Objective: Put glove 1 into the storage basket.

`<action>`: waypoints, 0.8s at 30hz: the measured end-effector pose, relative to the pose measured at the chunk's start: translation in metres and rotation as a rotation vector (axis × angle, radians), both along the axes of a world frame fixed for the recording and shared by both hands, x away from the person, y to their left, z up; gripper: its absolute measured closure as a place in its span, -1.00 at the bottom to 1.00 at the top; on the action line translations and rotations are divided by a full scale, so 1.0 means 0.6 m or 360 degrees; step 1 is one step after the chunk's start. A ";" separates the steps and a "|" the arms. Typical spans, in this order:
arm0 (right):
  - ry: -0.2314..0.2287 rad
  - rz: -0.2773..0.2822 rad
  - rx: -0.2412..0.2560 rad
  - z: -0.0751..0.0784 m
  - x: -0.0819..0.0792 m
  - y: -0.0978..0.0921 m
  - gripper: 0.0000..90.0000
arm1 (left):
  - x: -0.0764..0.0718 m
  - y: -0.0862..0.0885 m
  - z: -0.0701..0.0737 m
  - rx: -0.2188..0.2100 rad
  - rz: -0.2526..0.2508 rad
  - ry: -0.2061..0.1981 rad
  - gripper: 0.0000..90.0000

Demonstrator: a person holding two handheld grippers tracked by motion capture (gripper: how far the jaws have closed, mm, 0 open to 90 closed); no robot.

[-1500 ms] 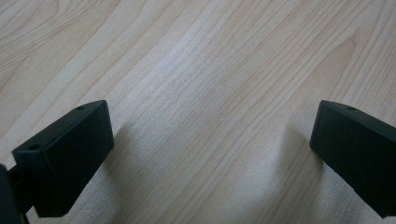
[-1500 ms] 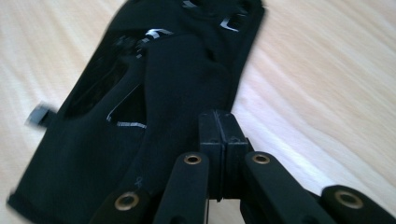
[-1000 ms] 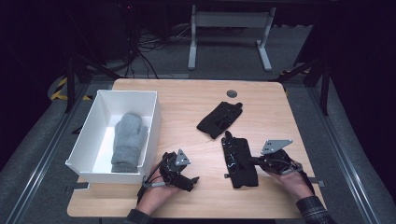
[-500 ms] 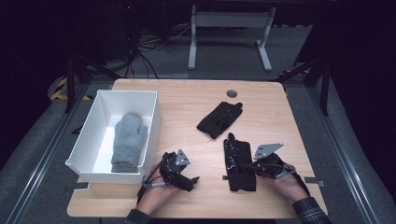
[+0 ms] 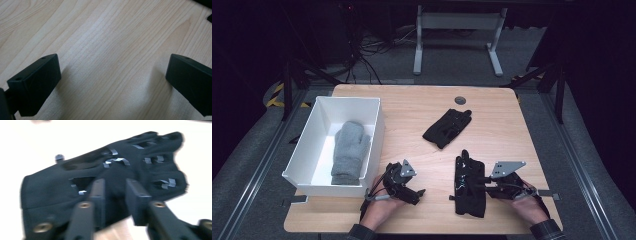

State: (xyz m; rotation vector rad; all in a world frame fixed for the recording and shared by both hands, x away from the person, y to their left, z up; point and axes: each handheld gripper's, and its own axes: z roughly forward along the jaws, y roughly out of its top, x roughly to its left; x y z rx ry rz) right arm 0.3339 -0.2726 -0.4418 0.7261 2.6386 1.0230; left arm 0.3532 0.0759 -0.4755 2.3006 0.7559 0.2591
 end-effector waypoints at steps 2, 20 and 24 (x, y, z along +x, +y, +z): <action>-0.0057 -0.0105 0.0018 -0.003 0.005 -0.015 0.14 | 0.002 0.001 0.006 0.0006 -0.0009 0.0004 -0.80; -0.0117 -0.0503 0.0070 -0.040 0.043 -0.104 -0.39 | 0.096 -0.053 0.071 -0.0092 -0.0036 0.0035 1.00; -0.0108 -0.0516 0.0104 -0.043 0.045 -0.108 -0.47 | 0.122 -0.065 0.079 -0.0106 -0.0038 0.0015 1.00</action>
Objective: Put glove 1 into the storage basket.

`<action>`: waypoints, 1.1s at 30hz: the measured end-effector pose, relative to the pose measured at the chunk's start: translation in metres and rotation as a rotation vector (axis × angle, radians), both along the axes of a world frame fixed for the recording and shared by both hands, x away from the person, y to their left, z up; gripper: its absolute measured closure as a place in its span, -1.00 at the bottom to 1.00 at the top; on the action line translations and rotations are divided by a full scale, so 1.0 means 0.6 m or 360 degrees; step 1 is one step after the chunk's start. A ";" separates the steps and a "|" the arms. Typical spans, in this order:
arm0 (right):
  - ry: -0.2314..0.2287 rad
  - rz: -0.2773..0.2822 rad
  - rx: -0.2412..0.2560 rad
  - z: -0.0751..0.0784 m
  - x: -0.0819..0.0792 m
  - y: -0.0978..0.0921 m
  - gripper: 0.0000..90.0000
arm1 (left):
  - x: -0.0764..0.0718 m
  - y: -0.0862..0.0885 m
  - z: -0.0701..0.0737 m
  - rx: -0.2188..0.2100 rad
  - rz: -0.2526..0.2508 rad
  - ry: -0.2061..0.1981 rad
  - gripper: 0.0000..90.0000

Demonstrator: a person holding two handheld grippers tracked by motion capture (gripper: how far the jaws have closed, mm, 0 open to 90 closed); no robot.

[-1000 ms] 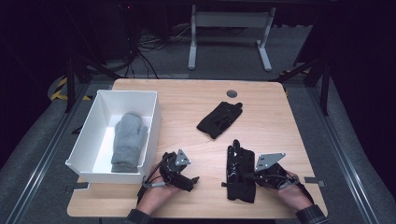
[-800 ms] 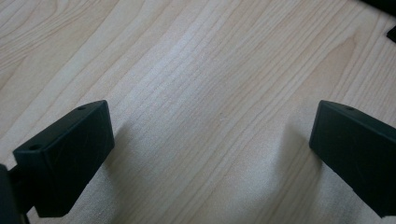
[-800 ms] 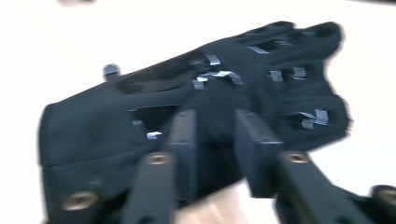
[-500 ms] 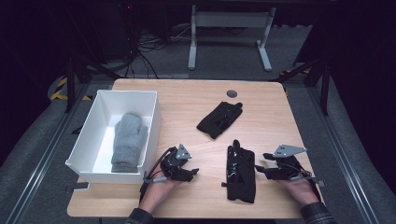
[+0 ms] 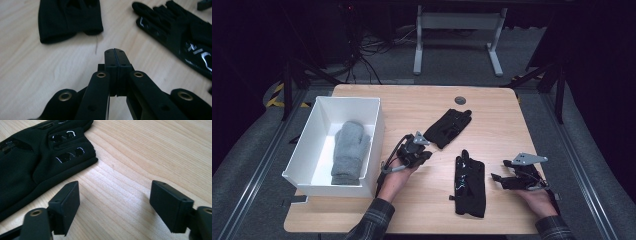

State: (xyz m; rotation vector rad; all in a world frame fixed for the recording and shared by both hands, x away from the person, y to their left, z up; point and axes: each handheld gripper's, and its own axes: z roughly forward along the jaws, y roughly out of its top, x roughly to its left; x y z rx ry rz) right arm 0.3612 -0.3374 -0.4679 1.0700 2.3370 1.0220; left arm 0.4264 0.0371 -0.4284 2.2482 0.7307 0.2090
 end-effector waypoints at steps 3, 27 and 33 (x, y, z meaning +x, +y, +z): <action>0.0008 -0.0005 -0.0001 0.000 0.001 0.000 -0.52 | 0.030 -0.018 0.008 -0.0006 -0.0010 -0.0031 1.00; 0.0016 0.0008 -0.0005 -0.001 0.002 0.000 -0.59 | 0.176 -0.097 -0.040 0.0028 -0.0015 -0.0004 1.00; 0.0016 0.0008 -0.0005 -0.001 0.002 0.000 -0.59 | 0.167 -0.092 -0.042 0.0019 0.0002 0.0030 1.00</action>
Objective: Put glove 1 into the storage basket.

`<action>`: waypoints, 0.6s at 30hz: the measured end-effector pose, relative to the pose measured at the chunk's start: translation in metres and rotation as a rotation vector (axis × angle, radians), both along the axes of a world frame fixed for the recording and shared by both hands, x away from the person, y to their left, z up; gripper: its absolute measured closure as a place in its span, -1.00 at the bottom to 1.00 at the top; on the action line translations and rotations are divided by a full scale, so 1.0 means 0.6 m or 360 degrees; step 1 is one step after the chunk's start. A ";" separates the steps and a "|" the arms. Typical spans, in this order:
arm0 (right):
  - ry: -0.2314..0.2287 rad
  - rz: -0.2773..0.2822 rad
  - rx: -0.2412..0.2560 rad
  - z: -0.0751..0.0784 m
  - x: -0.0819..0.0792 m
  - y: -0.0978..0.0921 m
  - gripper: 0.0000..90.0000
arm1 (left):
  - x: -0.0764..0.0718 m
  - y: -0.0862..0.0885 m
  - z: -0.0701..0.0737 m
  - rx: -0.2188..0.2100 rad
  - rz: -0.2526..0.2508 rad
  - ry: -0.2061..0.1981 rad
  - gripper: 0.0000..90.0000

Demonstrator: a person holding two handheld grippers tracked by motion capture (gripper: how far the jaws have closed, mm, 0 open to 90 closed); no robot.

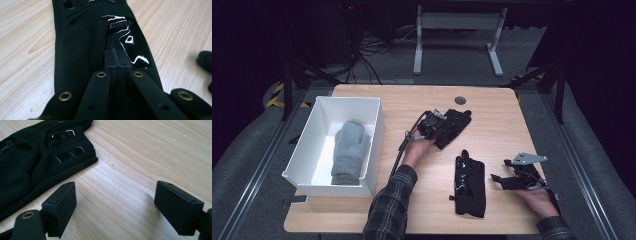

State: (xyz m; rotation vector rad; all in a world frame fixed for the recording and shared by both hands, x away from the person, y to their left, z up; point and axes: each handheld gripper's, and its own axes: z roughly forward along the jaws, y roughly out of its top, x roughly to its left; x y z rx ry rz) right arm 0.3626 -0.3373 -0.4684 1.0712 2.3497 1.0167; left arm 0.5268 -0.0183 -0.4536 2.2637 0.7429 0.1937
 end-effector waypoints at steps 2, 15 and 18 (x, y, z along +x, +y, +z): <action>0.0000 0.0000 0.0000 0.000 0.000 0.000 -0.59 | -0.003 0.001 0.001 0.0007 -0.0004 0.0004 1.00; 0.0001 -0.0001 -0.0001 0.000 0.000 0.000 -0.59 | -0.096 0.041 0.001 0.0002 -0.0053 0.0073 1.00; 0.0001 -0.0001 -0.0001 0.000 0.000 0.000 -0.59 | -0.115 0.048 0.000 0.0004 -0.0062 0.0079 1.00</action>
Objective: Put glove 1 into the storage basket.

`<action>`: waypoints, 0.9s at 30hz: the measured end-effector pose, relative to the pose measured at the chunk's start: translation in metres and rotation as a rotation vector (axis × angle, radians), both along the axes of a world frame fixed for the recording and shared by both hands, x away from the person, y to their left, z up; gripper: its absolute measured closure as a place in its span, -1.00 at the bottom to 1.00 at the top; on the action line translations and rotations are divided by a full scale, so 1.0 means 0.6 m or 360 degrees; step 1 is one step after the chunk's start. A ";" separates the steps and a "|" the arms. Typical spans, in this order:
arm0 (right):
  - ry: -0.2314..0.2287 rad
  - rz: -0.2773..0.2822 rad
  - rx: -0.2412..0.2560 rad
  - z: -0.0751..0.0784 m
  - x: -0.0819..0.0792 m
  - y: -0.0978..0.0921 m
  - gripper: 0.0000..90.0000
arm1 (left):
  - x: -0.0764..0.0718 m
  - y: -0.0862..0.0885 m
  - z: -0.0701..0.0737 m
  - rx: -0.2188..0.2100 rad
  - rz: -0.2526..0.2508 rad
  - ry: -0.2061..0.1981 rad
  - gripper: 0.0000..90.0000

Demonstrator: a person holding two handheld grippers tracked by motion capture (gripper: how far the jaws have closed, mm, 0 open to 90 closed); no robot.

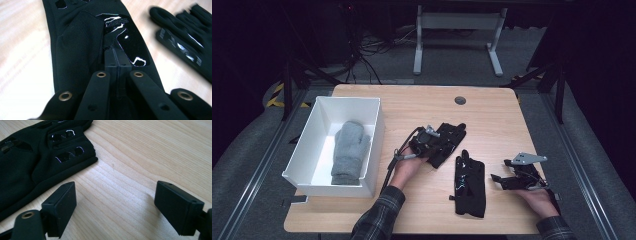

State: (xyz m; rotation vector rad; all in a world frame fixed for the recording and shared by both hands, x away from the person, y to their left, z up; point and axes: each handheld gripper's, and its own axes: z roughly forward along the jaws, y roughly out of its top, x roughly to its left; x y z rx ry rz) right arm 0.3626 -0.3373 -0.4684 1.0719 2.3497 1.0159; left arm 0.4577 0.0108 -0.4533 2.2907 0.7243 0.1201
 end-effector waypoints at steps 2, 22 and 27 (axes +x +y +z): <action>-0.0002 -0.0002 0.0000 0.000 0.000 0.000 -0.59 | -0.015 0.005 0.001 0.0006 -0.0003 0.0007 1.00; -0.0002 -0.0006 -0.0002 0.000 0.000 0.000 -0.60 | -0.143 0.042 0.002 0.0024 -0.0040 0.0110 1.00; -0.0001 -0.0006 -0.0001 0.000 0.000 0.000 -0.60 | -0.161 0.047 0.002 0.0009 -0.0061 0.0131 1.00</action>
